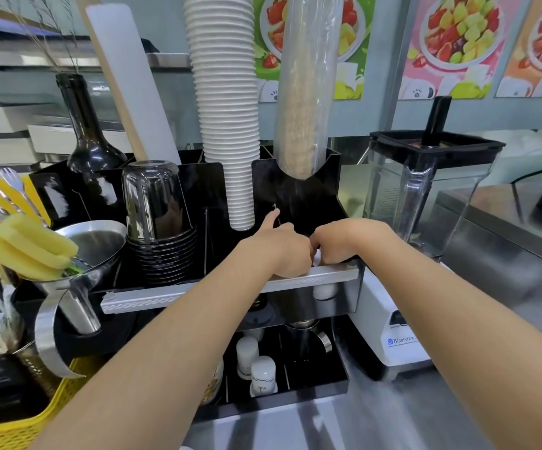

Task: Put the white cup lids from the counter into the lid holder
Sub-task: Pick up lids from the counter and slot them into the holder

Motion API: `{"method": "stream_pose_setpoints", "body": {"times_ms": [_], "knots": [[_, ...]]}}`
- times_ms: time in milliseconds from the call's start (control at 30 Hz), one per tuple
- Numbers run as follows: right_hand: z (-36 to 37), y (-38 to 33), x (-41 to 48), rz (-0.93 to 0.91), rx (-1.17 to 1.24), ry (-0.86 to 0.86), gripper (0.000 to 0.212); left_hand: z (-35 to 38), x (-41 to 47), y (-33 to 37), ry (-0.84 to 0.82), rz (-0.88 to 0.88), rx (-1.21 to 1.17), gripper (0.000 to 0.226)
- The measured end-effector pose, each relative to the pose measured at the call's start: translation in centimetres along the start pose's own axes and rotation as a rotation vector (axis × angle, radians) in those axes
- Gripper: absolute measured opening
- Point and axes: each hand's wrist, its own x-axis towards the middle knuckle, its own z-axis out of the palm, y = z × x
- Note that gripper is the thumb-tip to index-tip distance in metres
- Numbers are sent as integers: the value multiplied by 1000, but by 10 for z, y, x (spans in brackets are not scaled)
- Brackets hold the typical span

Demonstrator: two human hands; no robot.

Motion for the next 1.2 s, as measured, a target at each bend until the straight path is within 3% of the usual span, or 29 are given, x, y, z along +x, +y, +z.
{"method": "stream_pose_setpoints", "body": {"times_ms": [200, 333, 533, 633, 733, 1033, 1200], "knots": [[-2, 7, -9, -28, 100, 65, 36, 11, -15, -3, 338, 32, -152, 36], [-1, 15, -34, -32, 218, 391, 66, 12, -46, -1, 636, -1, -290, 35], [46, -6, -90, -152, 483, 788, 69, 48, -113, 20, 798, -65, -506, 47], [92, -26, -110, -157, 516, 793, 71, 84, -146, 35, 788, -116, -590, 48], [142, -44, -121, -145, 554, 694, 75, 126, -169, 51, 711, -186, -677, 49], [290, -94, -138, -28, 555, 346, 86, 244, -201, 102, 363, -332, -840, 52], [336, -112, -148, 41, 583, 245, 82, 284, -213, 127, 189, -326, -912, 52]]}}
